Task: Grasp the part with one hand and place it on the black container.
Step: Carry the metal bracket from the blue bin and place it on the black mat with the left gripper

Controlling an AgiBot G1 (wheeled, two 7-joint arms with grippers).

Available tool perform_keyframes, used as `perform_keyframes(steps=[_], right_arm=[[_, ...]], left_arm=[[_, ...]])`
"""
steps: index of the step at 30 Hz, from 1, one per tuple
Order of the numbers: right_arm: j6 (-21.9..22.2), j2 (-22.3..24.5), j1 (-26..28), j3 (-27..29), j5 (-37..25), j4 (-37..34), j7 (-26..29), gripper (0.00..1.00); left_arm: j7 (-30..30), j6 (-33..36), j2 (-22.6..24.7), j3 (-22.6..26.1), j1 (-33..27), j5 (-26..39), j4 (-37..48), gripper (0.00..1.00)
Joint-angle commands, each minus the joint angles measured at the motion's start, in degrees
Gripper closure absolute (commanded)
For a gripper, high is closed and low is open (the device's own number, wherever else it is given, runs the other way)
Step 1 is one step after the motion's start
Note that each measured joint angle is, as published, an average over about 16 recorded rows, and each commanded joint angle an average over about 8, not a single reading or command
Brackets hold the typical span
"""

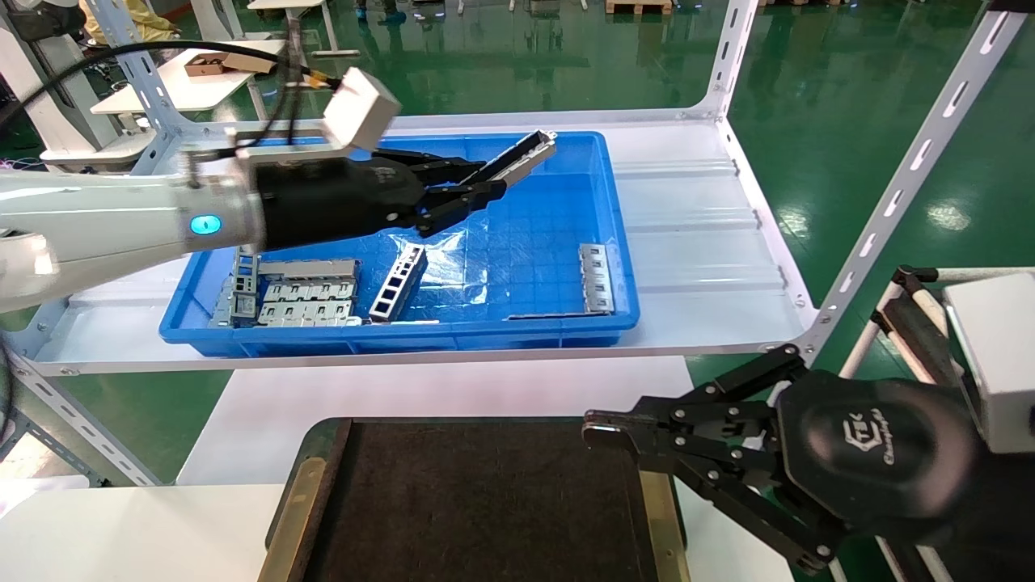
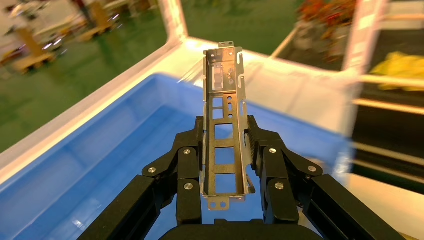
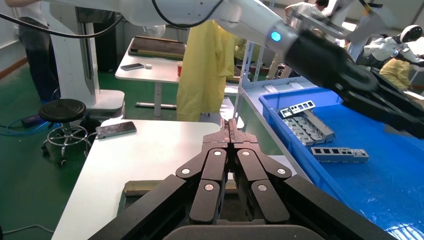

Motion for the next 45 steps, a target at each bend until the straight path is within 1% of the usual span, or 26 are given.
perform_keyframes(steps=[1,7,11,15,20,23,26,30,33,39,45], right_arm=[[0.0,0.0,0.0,0.0,0.0,0.0,0.0,1.0],[0.0,0.0,0.0,0.0,0.0,0.0,0.0,1.0],[0.0,0.0,0.0,0.0,0.0,0.0,0.0,1.0],[0.0,0.0,0.0,-0.1,0.0,0.0,0.0,1.0],[0.0,0.0,0.0,-0.1,0.1,0.0,0.0,1.0],[0.0,0.0,0.0,-0.1,0.1,0.0,0.0,1.0],[0.0,0.0,0.0,-0.1,0.1,0.0,0.0,1.0],[0.0,0.0,0.0,-0.1,0.1,0.0,-0.1,1.0],[0.1,0.1,0.0,-0.1,0.1,0.0,-0.1,1.0],[0.1,0.1,0.0,-0.1,0.1,0.0,-0.1,1.0],[0.1,0.1,0.0,-0.2,0.1,0.0,-0.1,1.0]], left_arm=[[1.2,3.8,-1.7,-0.7,-0.1,-1.2,-0.3,1.0],[0.9,14.6,-6.1,-1.7,1.1,-3.7,-2.7,1.0],[-0.3,19.7,-8.7,-1.9,3.0,-5.1,-5.8,1.0],[-2.1,21.6,-11.7,-1.6,6.4,-6.4,-11.4,1.0],[-5.8,21.1,-16.2,-0.6,12.3,-7.9,-21.2,1.0],[-8.2,19.2,-18.7,0.0,16.1,-7.8,-27.5,1.0],[-10.5,15.8,-20.6,0.6,19.9,-7.1,-33.4,1.0],[-14.3,9.9,-22.8,1.4,25.0,-5.4,-41.0,1.0],[-18.4,4.9,-24.2,2.3,28.6,-3.5,-46.6,1.0],[-28.9,-5.9,-25.8,4.7,34.1,2.1,-56.2,1.0],[-42.0,-15.0,-25.1,8.0,35.9,10.3,-61.5,1.0]])
